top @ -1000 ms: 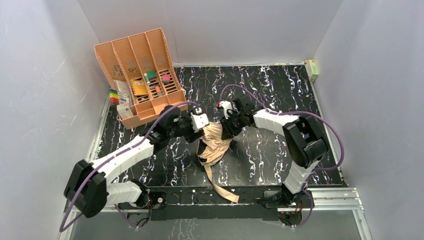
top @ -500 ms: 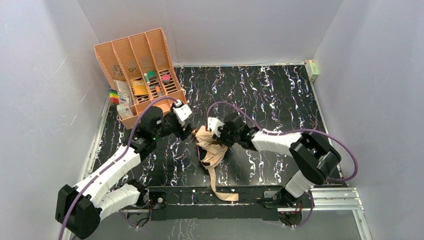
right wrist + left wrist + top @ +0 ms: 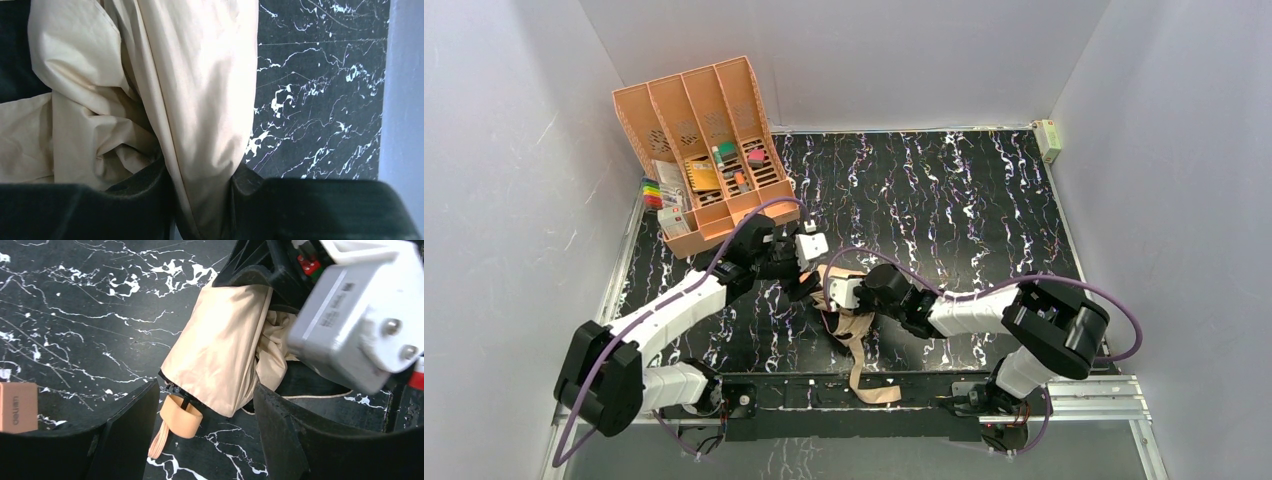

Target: Put away the umbrella

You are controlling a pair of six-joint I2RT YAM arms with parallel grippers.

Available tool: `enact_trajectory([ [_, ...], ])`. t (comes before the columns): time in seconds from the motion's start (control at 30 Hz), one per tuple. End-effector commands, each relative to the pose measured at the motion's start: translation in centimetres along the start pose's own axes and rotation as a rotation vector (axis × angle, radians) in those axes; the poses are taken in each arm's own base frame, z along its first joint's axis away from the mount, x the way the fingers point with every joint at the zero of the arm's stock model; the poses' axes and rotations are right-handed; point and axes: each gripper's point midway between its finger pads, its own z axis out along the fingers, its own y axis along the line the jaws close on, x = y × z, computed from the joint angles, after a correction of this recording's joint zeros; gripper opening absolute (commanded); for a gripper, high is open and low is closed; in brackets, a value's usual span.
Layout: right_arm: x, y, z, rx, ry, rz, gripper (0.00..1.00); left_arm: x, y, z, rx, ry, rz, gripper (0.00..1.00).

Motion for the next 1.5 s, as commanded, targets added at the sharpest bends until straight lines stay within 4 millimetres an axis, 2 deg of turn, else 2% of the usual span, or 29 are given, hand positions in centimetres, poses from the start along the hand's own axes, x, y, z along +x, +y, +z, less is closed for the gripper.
enact_trajectory([
  [0.0,3.9,5.5,-1.0,-0.177,0.099,-0.105,0.08,-1.6,0.3,0.7,0.039,-0.061,0.053,0.69],
  [0.23,3.9,5.8,-1.4,-0.175,0.079,-0.146,0.14,-0.8,1.2,2.5,0.076,-0.016,0.055,0.77],
  [0.53,3.7,5.8,-1.8,-0.168,0.058,-0.159,0.12,0.4,1.3,4.4,0.159,0.026,0.071,0.79],
  [0.73,3.7,5.7,-1.8,-0.162,0.057,-0.159,0.11,1.2,-1.0,5.2,0.32,0.038,0.001,0.78],
  [0.9,3.7,5.6,-1.8,-0.154,0.058,-0.159,0.11,1.9,-2.1,5.0,0.359,0.041,-0.032,0.78],
  [1.17,3.2,5.0,-1.9,-0.129,0.045,-0.151,0.11,3.3,-2.3,5.5,0.36,0.093,-0.053,0.76],
  [1.33,2.9,4.5,-1.8,-0.107,0.044,-0.142,0.12,2.5,-2.9,5.5,0.403,0.07,-0.072,0.76],
  [1.47,2.6,4.2,-1.9,-0.095,0.031,-0.134,0.12,3.7,-3.1,6.0,0.399,0.124,-0.08,0.75],
])
